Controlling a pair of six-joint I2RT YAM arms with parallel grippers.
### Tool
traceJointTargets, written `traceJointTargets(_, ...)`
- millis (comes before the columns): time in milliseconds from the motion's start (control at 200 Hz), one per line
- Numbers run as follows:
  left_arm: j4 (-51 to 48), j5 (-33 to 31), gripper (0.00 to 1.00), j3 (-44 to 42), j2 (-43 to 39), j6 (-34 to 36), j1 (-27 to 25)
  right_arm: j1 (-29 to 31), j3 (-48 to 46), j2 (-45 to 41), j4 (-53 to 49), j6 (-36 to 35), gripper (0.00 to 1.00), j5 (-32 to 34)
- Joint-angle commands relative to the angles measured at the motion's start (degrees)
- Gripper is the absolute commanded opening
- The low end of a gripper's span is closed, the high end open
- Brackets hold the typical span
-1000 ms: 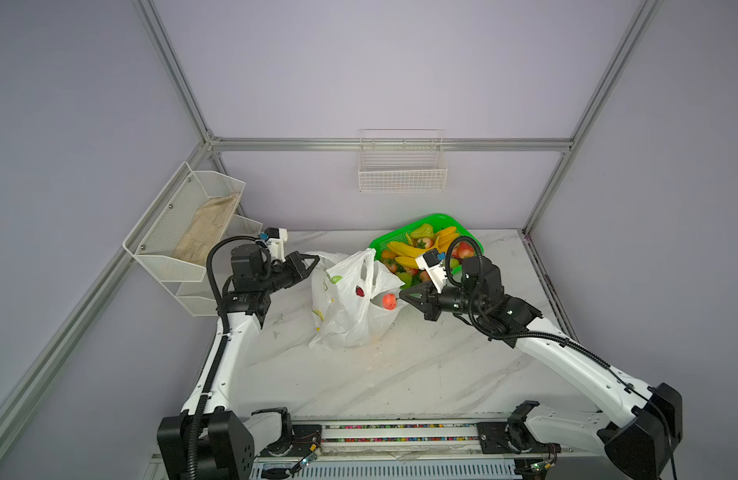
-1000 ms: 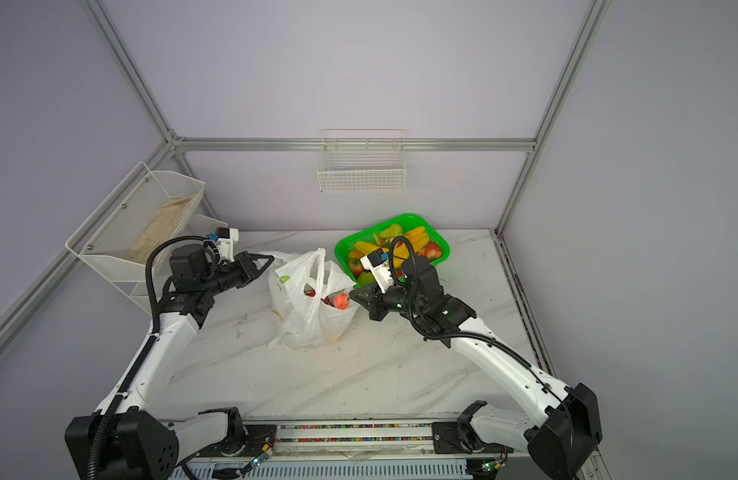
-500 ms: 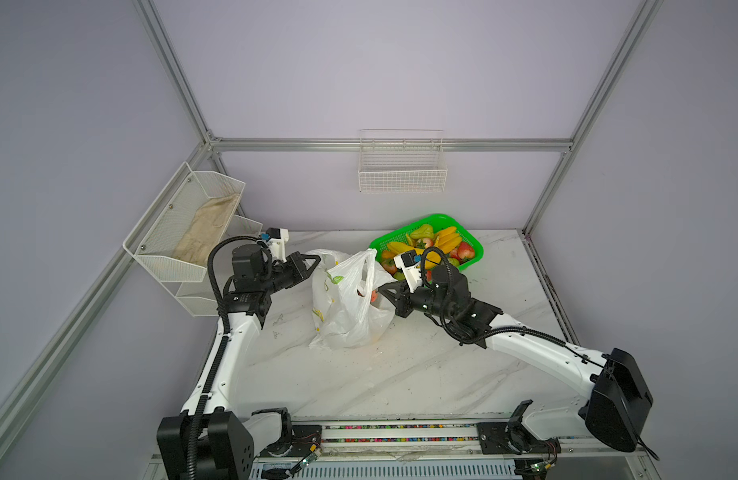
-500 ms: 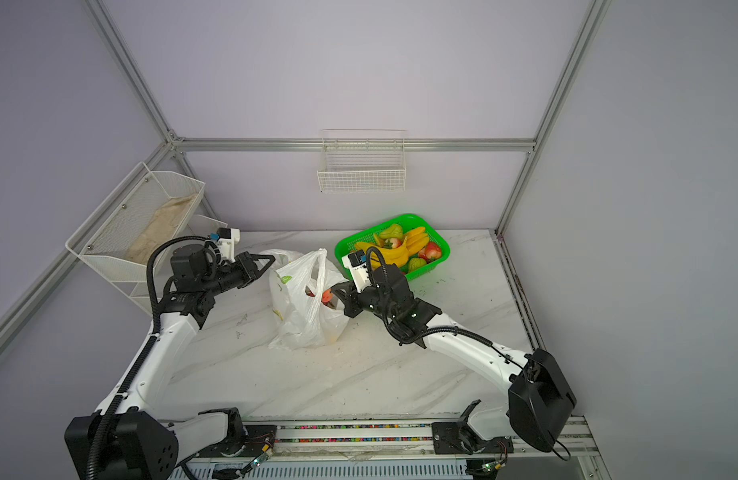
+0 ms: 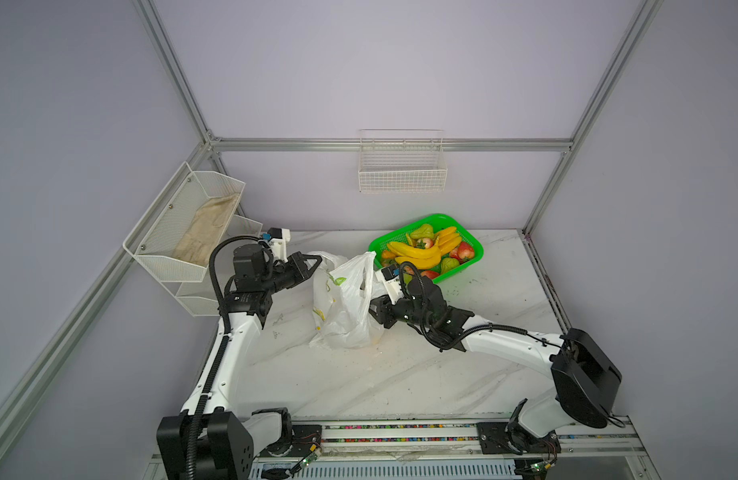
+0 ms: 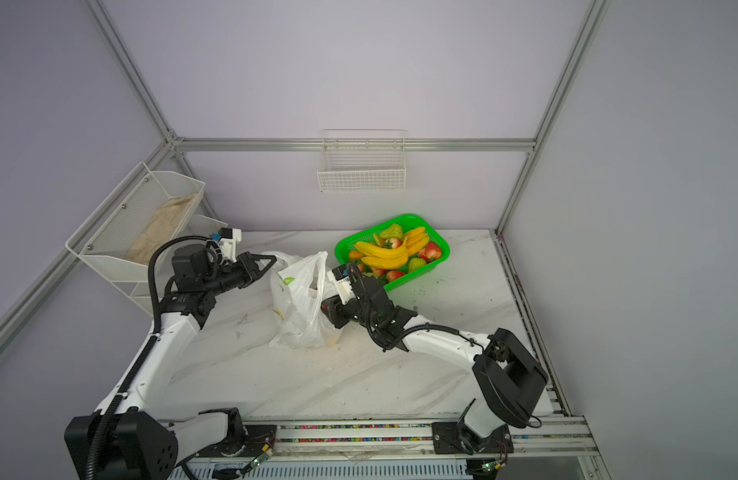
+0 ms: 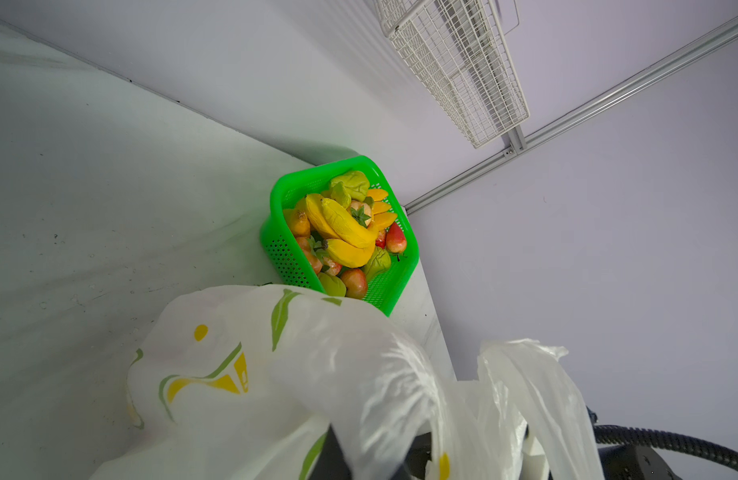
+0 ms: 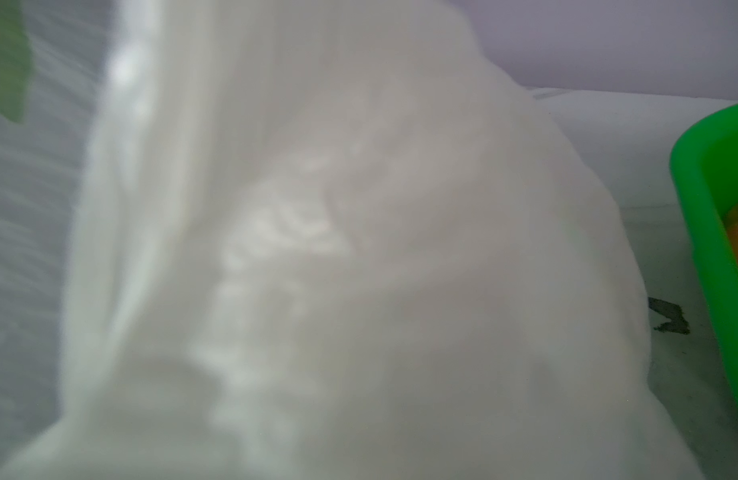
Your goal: Place the fake fruits into the plastic bag and tie a complex knot
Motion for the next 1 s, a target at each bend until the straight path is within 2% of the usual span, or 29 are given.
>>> traceJointTargets(0,2.8,1.2,0.00,-2.3,-1.1,-0.6,-0.2,0.0,0.0,-5.8,-1.7,-2.2,0.41,-0.4)
traceJointTargets(315,2.8,1.3,0.00,-2.2,-0.9,-0.4,-0.2,-0.1,-2.6,-22.2,-17.2,-15.1,0.42,3.5)
traceJointTargets(395,2.8,1.2,0.00,-2.2,-0.9,-0.4,-0.2,-0.1,-2.6,-25.7,-19.3,-18.1,0.45,7.0)
traceJointTargets(445,2.8,1.2,0.00,-2.2,-0.9,-0.4,-0.2,-0.2,-2.2,-26.7,-20.5,-21.0,0.50,12.2)
traceJointTargets(480,2.8,1.2,0.00,-2.3,-0.9,-0.4,-0.2,-0.2,-1.9,-26.8,-20.8,-22.9,0.54,14.3)
traceJointTargets(515,2.8,1.2,0.00,-2.3,-0.9,-0.4,-0.2,-0.1,-1.4,-26.3,-21.0,-24.9,0.67,15.0)
traceJointTargets(540,2.8,1.2,0.00,-2.3,-0.9,-0.4,-0.2,-0.1,-1.2,-25.8,-20.8,-26.4,0.72,15.2)
traceJointTargets(645,2.8,1.2,0.00,-2.3,-1.1,-0.4,-0.2,-0.1,-0.5,-23.4,-20.2,-31.1,0.84,16.1)
traceJointTargets(800,2.8,1.2,0.00,-2.3,-0.9,-0.4,-0.2,-0.1,-0.9,-20.3,-17.4,-37.0,0.88,18.5)
traceJointTargets(995,2.8,1.3,0.00,-2.3,-1.0,-0.4,-0.2,-0.1,2.0,-13.8,-14.5,-42.4,0.88,19.9)
